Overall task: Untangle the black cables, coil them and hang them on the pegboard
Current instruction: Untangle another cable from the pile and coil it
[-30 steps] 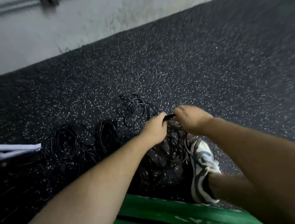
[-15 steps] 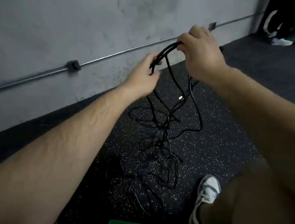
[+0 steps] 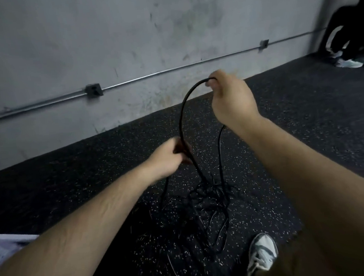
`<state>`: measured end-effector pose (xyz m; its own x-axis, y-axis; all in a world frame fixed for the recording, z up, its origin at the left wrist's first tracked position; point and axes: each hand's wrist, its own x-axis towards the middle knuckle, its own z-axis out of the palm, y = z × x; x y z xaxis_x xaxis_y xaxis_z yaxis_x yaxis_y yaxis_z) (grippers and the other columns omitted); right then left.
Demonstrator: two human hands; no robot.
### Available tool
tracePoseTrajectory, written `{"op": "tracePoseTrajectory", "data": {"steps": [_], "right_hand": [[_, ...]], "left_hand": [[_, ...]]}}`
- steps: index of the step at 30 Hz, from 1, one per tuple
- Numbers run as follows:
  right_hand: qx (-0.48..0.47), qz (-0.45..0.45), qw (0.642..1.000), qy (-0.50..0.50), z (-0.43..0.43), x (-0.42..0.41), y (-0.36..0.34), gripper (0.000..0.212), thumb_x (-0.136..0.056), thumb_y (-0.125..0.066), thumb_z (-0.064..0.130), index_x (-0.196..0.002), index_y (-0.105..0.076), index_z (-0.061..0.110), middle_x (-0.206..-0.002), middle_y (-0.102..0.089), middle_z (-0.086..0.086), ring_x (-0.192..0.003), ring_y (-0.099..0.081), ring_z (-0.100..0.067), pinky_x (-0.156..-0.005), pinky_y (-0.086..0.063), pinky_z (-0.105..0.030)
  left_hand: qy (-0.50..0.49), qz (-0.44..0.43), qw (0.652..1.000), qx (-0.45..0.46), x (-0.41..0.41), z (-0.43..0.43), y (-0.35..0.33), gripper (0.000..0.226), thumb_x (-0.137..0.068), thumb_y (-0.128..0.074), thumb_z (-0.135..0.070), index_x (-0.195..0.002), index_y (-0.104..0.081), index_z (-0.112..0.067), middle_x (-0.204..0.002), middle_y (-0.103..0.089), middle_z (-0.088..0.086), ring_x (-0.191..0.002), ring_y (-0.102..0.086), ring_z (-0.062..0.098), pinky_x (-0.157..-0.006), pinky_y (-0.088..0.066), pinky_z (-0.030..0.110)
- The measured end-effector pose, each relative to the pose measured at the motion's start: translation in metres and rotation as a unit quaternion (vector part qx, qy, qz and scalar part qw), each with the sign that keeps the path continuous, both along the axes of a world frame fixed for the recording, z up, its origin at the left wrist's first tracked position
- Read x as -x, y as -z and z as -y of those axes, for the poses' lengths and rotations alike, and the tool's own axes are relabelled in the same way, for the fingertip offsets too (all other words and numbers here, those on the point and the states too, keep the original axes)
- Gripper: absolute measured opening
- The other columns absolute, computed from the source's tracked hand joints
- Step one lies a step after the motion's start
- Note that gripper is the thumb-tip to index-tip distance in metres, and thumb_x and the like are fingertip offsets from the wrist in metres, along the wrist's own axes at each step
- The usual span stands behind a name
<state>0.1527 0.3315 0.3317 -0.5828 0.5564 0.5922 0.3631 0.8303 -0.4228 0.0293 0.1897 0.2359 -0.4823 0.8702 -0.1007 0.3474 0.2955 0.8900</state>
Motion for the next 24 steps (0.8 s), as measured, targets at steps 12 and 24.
{"op": "tracePoseTrajectory", "data": {"steps": [12,24], "right_hand": [[0.222,-0.137,0.965,-0.031,0.009,0.021,-0.007,0.015,-0.105,-0.052,0.03,-0.104,-0.063,0.02,-0.08,-0.061,0.01,-0.068,-0.055,-0.004,-0.059,-0.043,-0.023],[0.331,-0.226,0.916,-0.032,0.008,0.01,-0.019,0.042,-0.097,-0.038,-0.004,-0.122,-0.06,0.021,-0.098,-0.067,0.001,-0.06,-0.051,-0.002,-0.051,-0.041,-0.02]], "left_hand": [[-0.018,0.155,0.984,-0.084,-0.002,-0.019,0.007,0.014,-0.108,-0.049,-0.025,-0.105,-0.056,-0.012,-0.087,-0.075,0.007,-0.1,-0.073,0.028,-0.109,-0.047,0.045],[-0.029,0.055,0.998,-0.002,0.011,0.003,-0.005,0.019,-0.108,-0.047,-0.03,-0.112,-0.061,-0.018,-0.093,-0.078,0.002,-0.094,-0.074,0.019,-0.101,-0.051,0.044]]}}
